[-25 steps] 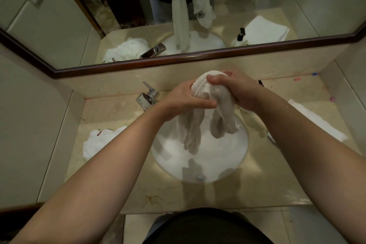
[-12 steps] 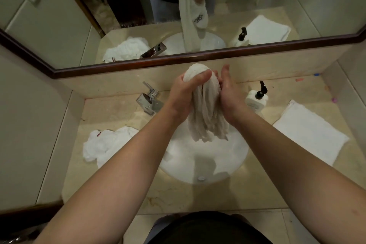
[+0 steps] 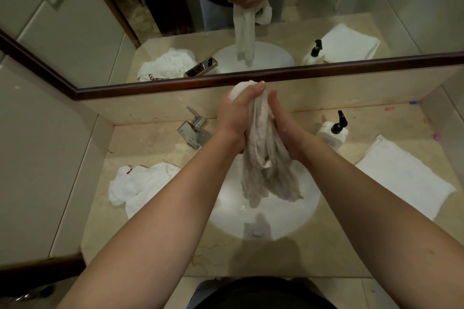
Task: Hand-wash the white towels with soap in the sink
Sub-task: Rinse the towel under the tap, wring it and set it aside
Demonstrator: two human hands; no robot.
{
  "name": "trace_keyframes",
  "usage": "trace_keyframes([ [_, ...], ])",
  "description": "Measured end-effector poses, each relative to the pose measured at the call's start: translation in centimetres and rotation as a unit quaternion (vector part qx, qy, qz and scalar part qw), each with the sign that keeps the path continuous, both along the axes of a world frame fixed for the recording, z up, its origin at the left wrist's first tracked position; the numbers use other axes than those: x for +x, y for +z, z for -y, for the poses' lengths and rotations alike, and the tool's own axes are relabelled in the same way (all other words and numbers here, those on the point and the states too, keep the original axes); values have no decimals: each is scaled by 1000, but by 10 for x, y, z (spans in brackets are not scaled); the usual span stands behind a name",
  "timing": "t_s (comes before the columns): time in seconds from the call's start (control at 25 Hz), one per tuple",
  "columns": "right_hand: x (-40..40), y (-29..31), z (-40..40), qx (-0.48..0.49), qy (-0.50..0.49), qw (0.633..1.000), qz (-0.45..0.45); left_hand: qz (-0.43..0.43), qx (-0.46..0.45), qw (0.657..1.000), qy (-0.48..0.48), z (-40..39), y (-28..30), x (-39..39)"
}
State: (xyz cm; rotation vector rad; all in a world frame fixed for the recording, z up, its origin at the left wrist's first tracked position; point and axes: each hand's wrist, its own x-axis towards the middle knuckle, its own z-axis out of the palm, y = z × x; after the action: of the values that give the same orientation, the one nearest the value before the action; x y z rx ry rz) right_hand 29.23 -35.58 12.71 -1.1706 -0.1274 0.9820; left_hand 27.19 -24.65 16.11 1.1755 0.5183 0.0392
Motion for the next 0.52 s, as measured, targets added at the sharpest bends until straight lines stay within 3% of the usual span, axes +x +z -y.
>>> trace_keyframes([
  [0.12, -4, 1, 11, -37, 46, 997, 48, -36, 193, 980, 34, -11, -13, 5],
  [0.32, -14, -9, 20, -146, 30, 982, 113, -61, 440, 896, -19, -16, -31, -4],
  [0.4, -17, -14, 21, -146, -14, 985, 92, -40, 365, 926, -90, -19, -43, -6],
  [0.48, -14, -19, 23, -84, -35, 996, 9, -25, 87, 985, -145, -22, -52, -6],
  [0.52, -12, -21, 23, -49, -23, 998, -39, -16, -35, 987, -157, -24, -56, -6],
])
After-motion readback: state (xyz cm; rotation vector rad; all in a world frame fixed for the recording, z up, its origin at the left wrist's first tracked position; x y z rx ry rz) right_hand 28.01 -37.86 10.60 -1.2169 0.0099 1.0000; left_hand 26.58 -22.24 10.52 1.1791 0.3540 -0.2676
